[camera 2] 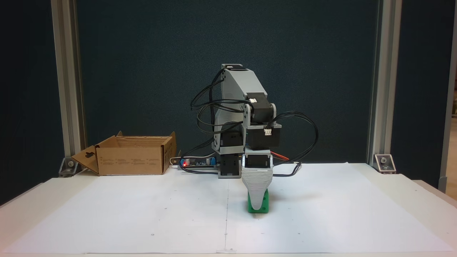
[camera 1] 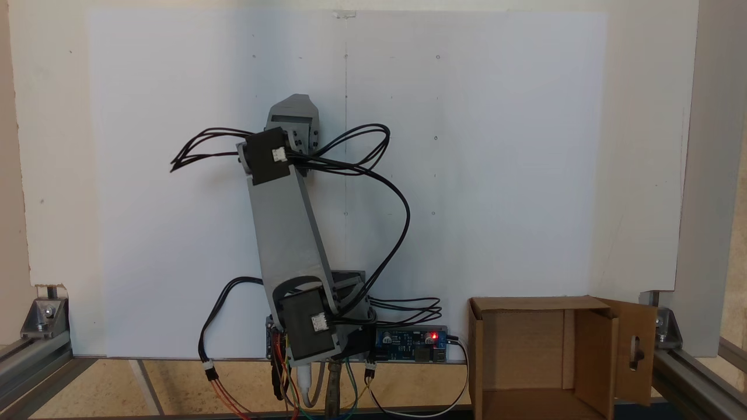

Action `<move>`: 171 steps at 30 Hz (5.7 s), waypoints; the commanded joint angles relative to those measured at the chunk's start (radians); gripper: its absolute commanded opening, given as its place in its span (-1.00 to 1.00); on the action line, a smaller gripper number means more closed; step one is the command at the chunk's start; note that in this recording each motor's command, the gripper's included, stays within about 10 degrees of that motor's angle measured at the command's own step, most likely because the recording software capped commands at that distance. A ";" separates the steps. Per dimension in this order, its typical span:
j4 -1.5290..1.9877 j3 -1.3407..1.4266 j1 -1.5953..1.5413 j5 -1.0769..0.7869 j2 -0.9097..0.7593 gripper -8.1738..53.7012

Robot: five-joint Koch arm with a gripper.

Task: Grasp a green dice and put it in the bin.

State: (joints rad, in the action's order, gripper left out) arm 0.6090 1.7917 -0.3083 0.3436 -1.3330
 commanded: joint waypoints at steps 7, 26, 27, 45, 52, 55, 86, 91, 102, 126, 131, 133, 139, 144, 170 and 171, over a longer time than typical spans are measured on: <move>-0.023 -0.017 0.003 0.048 0.015 0.60; -0.034 -0.017 0.023 0.048 0.018 0.38; -0.035 -0.017 0.025 0.048 0.018 0.35; 0.038 -0.021 0.048 0.049 -0.075 -0.37; 0.366 -0.135 0.000 0.115 -0.360 -0.37; 0.540 -0.281 -0.003 0.127 -0.402 -0.37; 0.538 -0.735 1.302 -0.560 -0.084 -0.37; 0.543 -0.736 1.586 -0.675 -0.089 -0.37; 0.558 -0.735 1.973 -0.816 -0.084 -0.37; 0.304 -0.733 2.138 -0.917 0.143 -0.37; 0.298 -0.733 2.155 -0.911 0.150 0.14; 0.316 -0.733 2.155 -0.905 0.150 0.24; 0.371 -0.733 2.086 -0.756 0.097 0.59; 0.371 -0.733 1.888 -0.577 -0.026 0.59; -0.153 -0.084 0.213 -0.255 -0.574 0.69; -0.196 -0.029 0.202 -0.256 -0.584 0.69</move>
State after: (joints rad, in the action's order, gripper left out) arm 0.5216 1.7702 -0.0874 0.0583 -1.8853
